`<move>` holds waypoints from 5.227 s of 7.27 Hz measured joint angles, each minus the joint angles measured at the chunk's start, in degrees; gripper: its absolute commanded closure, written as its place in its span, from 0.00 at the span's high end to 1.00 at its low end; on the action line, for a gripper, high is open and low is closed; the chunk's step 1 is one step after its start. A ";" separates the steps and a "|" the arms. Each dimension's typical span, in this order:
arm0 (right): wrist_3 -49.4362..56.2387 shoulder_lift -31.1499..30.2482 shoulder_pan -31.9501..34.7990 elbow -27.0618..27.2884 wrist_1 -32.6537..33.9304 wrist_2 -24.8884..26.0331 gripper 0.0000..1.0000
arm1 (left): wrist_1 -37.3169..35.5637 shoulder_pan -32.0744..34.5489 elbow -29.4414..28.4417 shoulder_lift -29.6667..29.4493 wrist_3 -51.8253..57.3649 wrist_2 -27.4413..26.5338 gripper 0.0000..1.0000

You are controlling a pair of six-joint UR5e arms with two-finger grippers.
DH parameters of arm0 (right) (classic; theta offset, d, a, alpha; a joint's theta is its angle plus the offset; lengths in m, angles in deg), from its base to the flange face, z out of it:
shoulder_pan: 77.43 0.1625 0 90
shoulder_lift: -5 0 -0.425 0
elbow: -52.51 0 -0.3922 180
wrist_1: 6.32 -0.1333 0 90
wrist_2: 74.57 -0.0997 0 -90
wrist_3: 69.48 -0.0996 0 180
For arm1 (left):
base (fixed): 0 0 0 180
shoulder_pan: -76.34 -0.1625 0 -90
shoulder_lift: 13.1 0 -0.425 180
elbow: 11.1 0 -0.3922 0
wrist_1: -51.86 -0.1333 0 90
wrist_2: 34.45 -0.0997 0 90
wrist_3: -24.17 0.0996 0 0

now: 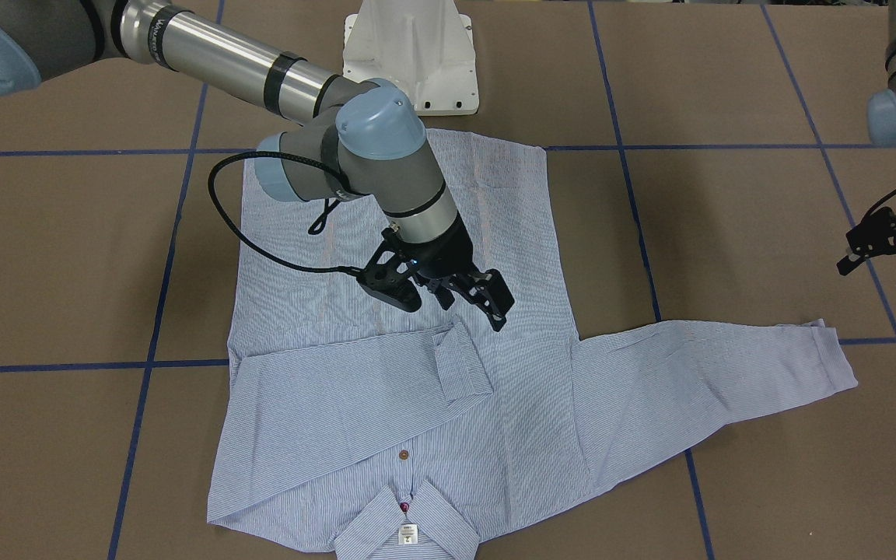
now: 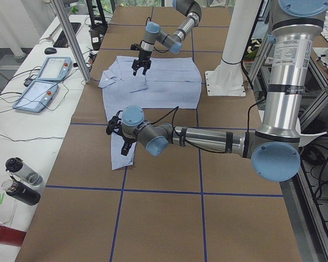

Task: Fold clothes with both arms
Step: 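Lower the left gripper to the other sleeve cuff while the right gripper hovers, then carry the cuff with the left gripper across the shirt while the right gripper withdraws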

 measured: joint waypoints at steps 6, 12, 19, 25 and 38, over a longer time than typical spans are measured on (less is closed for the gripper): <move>0.09 -7.85 0.30 7.36 0.14 -0.12 0.99 | 5.41 -2.33 -17.90 -7.43 -6.43 0.05 0.78; 0.38 -9.05 0.45 7.35 -0.09 -0.12 0.99 | 7.03 -3.79 -19.15 -6.82 -7.59 0.12 0.58; 0.39 -9.07 0.48 7.55 -0.05 -0.12 0.99 | 7.16 -4.88 -19.93 -6.75 -7.77 0.16 0.00; 0.38 -10.15 1.75 9.36 0.07 -0.81 0.99 | 6.04 -4.49 -8.54 -6.04 -16.93 8.46 0.00; 17.62 -35.50 16.67 22.10 -0.12 -15.60 1.00 | 6.01 -36.80 -8.50 -45.39 -89.67 -28.59 0.00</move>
